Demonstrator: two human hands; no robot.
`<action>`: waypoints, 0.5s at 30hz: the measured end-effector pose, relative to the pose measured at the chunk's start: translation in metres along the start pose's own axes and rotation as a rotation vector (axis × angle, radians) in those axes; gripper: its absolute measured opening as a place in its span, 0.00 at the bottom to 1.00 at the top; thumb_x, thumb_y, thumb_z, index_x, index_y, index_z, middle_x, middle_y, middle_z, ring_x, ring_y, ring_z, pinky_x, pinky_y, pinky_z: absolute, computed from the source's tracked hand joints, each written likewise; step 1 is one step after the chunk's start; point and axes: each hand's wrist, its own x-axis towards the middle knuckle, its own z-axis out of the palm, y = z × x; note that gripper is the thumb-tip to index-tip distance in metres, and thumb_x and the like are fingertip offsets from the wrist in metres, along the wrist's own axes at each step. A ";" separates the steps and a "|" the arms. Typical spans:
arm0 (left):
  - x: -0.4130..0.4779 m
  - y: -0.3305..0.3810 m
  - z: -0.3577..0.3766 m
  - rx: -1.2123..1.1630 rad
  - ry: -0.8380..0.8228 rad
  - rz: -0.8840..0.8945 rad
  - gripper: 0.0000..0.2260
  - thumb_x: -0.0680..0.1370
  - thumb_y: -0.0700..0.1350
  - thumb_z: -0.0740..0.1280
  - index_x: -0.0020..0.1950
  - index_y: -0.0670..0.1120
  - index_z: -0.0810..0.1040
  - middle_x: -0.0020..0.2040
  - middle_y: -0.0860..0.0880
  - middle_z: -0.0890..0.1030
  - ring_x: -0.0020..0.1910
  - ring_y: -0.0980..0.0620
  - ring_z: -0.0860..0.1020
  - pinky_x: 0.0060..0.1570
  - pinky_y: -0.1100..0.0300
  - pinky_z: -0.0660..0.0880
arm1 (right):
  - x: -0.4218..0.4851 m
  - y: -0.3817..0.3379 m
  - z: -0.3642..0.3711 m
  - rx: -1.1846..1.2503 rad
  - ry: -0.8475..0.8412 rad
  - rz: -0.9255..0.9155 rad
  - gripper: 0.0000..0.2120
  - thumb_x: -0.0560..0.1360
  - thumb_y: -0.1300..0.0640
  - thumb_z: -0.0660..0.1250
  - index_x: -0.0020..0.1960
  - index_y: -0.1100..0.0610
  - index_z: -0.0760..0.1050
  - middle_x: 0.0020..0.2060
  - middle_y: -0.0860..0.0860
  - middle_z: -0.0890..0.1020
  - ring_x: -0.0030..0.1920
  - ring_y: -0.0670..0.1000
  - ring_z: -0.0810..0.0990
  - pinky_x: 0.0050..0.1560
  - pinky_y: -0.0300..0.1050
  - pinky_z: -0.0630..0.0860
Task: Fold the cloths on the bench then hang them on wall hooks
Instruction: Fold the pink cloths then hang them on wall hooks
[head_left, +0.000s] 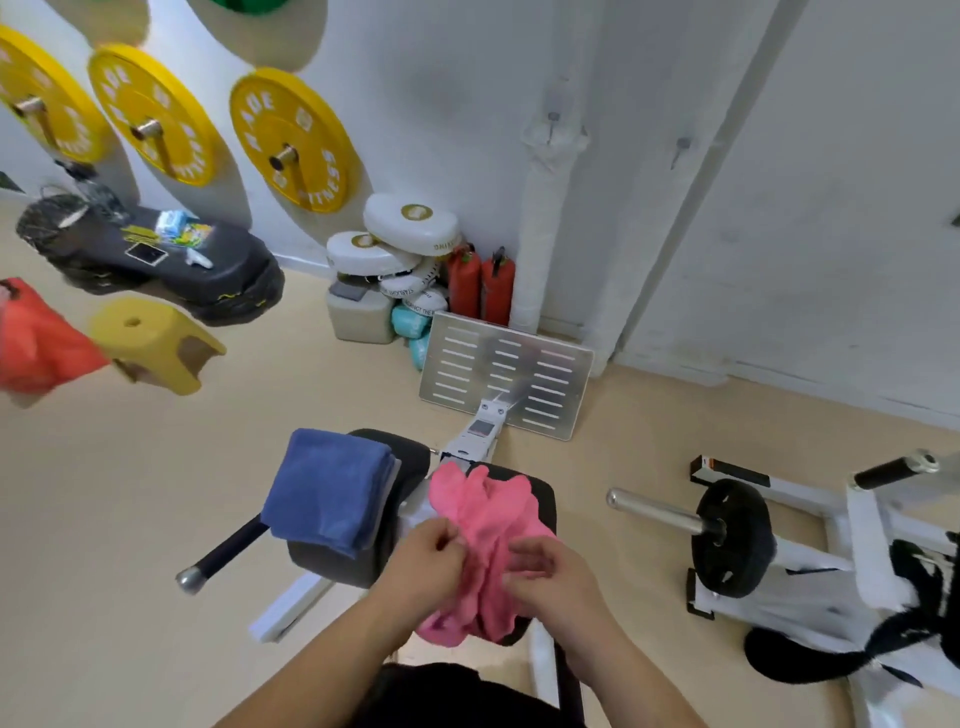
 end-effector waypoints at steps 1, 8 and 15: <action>-0.008 0.011 -0.004 -0.068 0.012 0.027 0.08 0.79 0.42 0.62 0.42 0.42 0.76 0.36 0.49 0.78 0.36 0.52 0.74 0.43 0.54 0.74 | -0.005 -0.006 0.000 0.008 -0.042 -0.046 0.21 0.61 0.59 0.75 0.53 0.52 0.82 0.50 0.55 0.87 0.44 0.46 0.85 0.50 0.43 0.82; -0.077 0.075 -0.017 -0.388 0.109 0.267 0.11 0.81 0.41 0.68 0.46 0.55 0.87 0.45 0.58 0.87 0.45 0.62 0.84 0.46 0.67 0.80 | -0.050 -0.043 -0.008 -0.036 0.019 -0.465 0.12 0.78 0.63 0.70 0.53 0.47 0.83 0.46 0.46 0.88 0.48 0.45 0.86 0.51 0.40 0.81; -0.079 0.060 -0.026 -0.221 0.149 0.435 0.14 0.79 0.46 0.71 0.61 0.61 0.78 0.55 0.61 0.83 0.57 0.63 0.80 0.56 0.67 0.77 | -0.087 -0.057 -0.038 0.276 0.024 -0.459 0.17 0.80 0.67 0.58 0.44 0.54 0.81 0.35 0.51 0.82 0.39 0.48 0.79 0.41 0.40 0.75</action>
